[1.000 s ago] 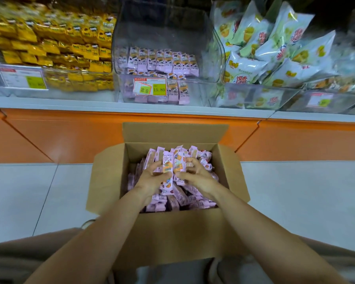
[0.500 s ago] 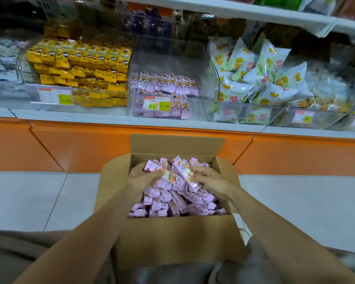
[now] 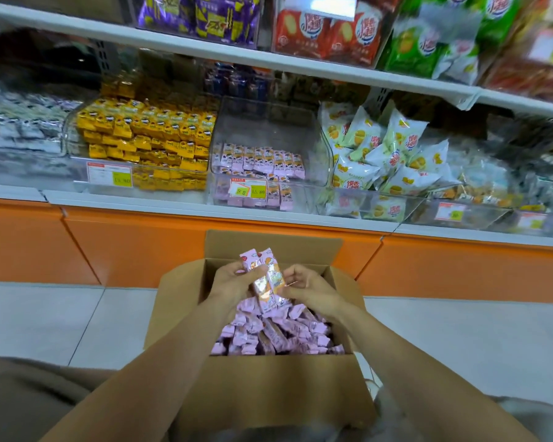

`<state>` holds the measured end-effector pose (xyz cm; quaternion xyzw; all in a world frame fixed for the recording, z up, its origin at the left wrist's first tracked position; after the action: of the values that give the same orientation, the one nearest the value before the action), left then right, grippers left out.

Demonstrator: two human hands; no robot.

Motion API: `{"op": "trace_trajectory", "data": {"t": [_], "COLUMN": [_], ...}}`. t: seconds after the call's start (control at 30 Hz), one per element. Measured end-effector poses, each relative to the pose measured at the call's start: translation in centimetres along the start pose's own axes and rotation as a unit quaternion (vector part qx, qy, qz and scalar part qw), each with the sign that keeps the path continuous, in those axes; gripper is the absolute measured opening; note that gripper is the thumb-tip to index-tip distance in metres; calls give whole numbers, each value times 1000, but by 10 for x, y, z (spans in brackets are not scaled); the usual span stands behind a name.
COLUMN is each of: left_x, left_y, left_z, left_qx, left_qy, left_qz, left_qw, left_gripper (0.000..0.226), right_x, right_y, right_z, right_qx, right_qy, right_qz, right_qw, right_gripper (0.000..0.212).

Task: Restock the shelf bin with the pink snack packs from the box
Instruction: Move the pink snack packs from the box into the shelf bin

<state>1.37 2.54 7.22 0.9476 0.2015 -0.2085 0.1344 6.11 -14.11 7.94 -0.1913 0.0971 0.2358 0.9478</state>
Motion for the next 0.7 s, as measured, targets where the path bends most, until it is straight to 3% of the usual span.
{"op": "trace_trajectory", "data": {"t": [0.2, 0.37, 0.43, 0.57, 0.7], "left_x": [-4, -4, -6, -5, -10], "left_y": [2, 6, 11, 18, 24], "left_z": [-12, -32, -39, -52, -80], "left_qx": [2, 72, 111, 187, 191], "left_qy": [7, 87, 115, 148, 180], "left_qz": [-16, 41, 72, 123, 124], "left_qw": [1000, 993, 985, 963, 957], "left_gripper": [19, 25, 38, 89, 77], "right_x": [-11, -8, -3, 8, 14], "right_y": [1, -14, -17, -19, -38], "right_z": [17, 63, 85, 108, 138], "right_qx": [-61, -106, -103, -165, -205], "right_qy": [-48, -107, -120, -121, -128], "right_qz": [-26, -69, -44, 49, 18], "right_qw": [997, 986, 986, 978, 970], "right_gripper": [13, 51, 46, 23, 26]}}
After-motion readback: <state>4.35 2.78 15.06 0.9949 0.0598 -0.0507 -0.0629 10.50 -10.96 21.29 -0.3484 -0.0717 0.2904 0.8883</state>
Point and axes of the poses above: each hand's wrist, its own x-axis towards the middle knuckle, its own y-axis out of the palm, z = x × y, the point moved 3 cm from there along x, towards the middle knuckle, and after that the axes turned 7 degrees about -z, right-handed, at the moved point
